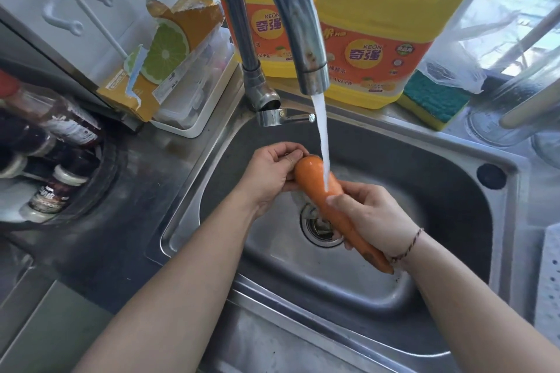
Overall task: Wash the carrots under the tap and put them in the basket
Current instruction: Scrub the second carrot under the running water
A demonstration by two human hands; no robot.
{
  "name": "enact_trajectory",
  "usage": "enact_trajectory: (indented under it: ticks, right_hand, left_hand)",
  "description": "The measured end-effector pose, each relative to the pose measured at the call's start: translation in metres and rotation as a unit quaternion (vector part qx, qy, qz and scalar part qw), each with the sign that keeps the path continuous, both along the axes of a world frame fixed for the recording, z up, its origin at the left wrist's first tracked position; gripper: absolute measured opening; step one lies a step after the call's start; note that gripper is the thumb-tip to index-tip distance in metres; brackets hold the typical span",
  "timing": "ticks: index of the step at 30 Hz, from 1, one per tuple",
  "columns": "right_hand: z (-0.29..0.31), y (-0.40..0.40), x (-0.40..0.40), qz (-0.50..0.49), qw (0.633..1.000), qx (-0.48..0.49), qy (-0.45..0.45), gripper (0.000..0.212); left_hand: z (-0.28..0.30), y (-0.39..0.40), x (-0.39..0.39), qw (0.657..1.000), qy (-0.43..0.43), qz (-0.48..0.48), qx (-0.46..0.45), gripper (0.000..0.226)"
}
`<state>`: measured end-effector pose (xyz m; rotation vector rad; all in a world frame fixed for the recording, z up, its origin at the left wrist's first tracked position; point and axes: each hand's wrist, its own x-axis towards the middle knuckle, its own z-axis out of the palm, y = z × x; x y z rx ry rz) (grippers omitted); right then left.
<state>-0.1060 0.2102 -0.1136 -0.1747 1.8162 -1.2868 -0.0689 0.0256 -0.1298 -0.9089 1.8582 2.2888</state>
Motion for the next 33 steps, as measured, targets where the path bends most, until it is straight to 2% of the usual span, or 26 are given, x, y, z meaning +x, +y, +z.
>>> enact_trajectory:
  ticks: [5, 9, 14, 18, 23, 28, 31, 33]
  right_hand:
    - [0.0022, 0.0001, 0.0016, -0.019, 0.999, -0.003, -0.026, 0.041]
    - [0.0011, -0.0042, 0.0034, -0.048, 0.999, 0.018, -0.018, 0.024]
    - [0.0029, -0.0050, 0.0060, -0.065, 0.995, -0.010, -0.075, 0.032]
    - [0.0021, -0.0068, 0.0039, -0.048, 0.998, 0.026, -0.037, 0.027]
    - [0.0034, -0.0060, 0.0038, -0.047, 0.998, 0.002, -0.051, 0.035]
    - [0.0029, -0.0094, 0.0055, -0.077, 0.996, 0.009, -0.039, 0.031]
    - [0.0022, -0.0073, 0.0067, -0.077, 0.995, 0.007, -0.067, 0.028]
    - [0.0018, -0.0073, 0.0077, -0.096, 0.989, -0.028, -0.111, 0.031]
  left_hand:
    - [0.0032, 0.0004, -0.0028, 0.999, 0.002, -0.014, -0.034, 0.018]
    - [0.0022, 0.0019, -0.0009, 0.999, 0.001, -0.015, -0.030, 0.018]
    - [-0.0004, -0.0023, 0.0002, 0.999, -0.009, -0.010, -0.031, 0.015]
    - [-0.0012, -0.0013, 0.0010, 0.999, -0.009, -0.003, -0.032, 0.016]
    - [-0.0014, -0.0026, -0.0009, 1.000, -0.009, 0.005, -0.028, 0.017]
    - [-0.0025, -0.0025, -0.0018, 1.000, -0.006, 0.000, -0.029, 0.015]
    - [-0.0032, -0.0044, 0.0005, 0.999, -0.005, -0.006, -0.032, 0.016]
    - [-0.0046, -0.0053, 0.0000, 1.000, -0.006, -0.004, -0.026, 0.017]
